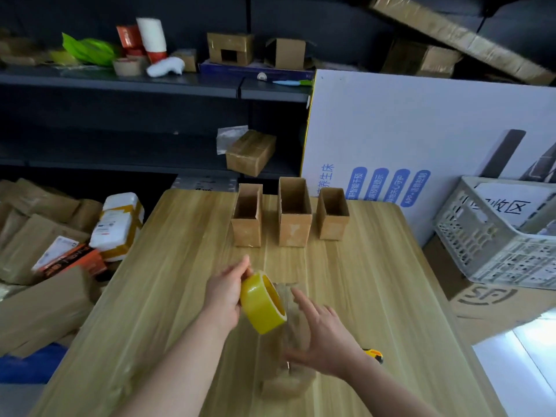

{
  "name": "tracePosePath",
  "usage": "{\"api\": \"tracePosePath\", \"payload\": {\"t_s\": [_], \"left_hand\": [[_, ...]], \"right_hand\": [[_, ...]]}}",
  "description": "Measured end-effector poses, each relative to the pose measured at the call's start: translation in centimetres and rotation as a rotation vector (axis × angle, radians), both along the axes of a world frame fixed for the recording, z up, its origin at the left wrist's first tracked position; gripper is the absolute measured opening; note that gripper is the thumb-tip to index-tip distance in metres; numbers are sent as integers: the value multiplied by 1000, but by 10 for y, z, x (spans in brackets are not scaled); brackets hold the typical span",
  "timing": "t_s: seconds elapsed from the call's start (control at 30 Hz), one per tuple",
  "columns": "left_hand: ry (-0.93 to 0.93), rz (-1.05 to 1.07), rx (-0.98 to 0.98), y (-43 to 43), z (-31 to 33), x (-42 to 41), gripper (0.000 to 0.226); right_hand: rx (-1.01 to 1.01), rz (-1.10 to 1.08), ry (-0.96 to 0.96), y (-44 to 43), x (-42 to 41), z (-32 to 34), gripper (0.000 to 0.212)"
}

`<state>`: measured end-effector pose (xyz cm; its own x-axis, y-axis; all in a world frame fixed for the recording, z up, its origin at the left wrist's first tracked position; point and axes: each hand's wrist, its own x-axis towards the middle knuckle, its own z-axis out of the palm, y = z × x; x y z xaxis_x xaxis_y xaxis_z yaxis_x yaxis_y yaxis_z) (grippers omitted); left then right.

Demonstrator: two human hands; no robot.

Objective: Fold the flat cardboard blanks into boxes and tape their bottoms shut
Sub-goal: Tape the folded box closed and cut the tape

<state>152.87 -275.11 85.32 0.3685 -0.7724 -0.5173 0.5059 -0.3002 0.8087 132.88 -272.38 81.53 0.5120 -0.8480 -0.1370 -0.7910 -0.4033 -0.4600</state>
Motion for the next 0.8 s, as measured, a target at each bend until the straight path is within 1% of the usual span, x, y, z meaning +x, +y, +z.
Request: {"api": "tracePosePath", "payload": {"t_s": [0.03,0.07,0.1,0.13,0.2,0.23,0.3,0.37,0.43,0.5,0.57,0.67,0.7,0.8], "left_hand": [[10,16,0,0,-1,-7,18],[17,24,-2,0,-2,-15,20],[21,28,-3,0,-3,-23,22],[16,28,-4,-1,-3,-31,24],[-29,53,-27,-3,-2,-44,24],[-82,77,-53,-6,-2,-47,22],[-185,123,-89,-8,-1,-51,16],[-230,160,-78,-9,-3,-52,11],[-227,192,-75,-9,-11,-54,11],[-221,224,-103,-9,-20,-57,9],[-260,262,-140,-9,-27,-62,6],[-299,404,-182,-10,-30,-61,11],[-310,418,-190,-10,-30,-59,10],[-280,353,-170,-9,-29,-60,8]], "right_hand": [[-10,-25,-60,0,1,5,113],[-39,-42,-123,-1,3,8,111],[-86,-49,-191,-2,5,11,104],[-146,-48,-251,-4,6,13,93],[-243,-44,-328,-12,3,12,63],[-236,-62,-355,-17,0,13,53],[-151,-144,-406,-24,-10,21,46],[-118,-170,-438,-35,-21,30,40],[-100,-127,-464,-47,-30,37,33],[-77,-61,-493,-61,-35,41,29],[-53,-17,-507,-74,-40,41,28],[-35,20,-431,-87,-53,39,33],[-38,24,-398,-90,-58,37,36],[-56,9,-355,-101,-67,29,37]]}}
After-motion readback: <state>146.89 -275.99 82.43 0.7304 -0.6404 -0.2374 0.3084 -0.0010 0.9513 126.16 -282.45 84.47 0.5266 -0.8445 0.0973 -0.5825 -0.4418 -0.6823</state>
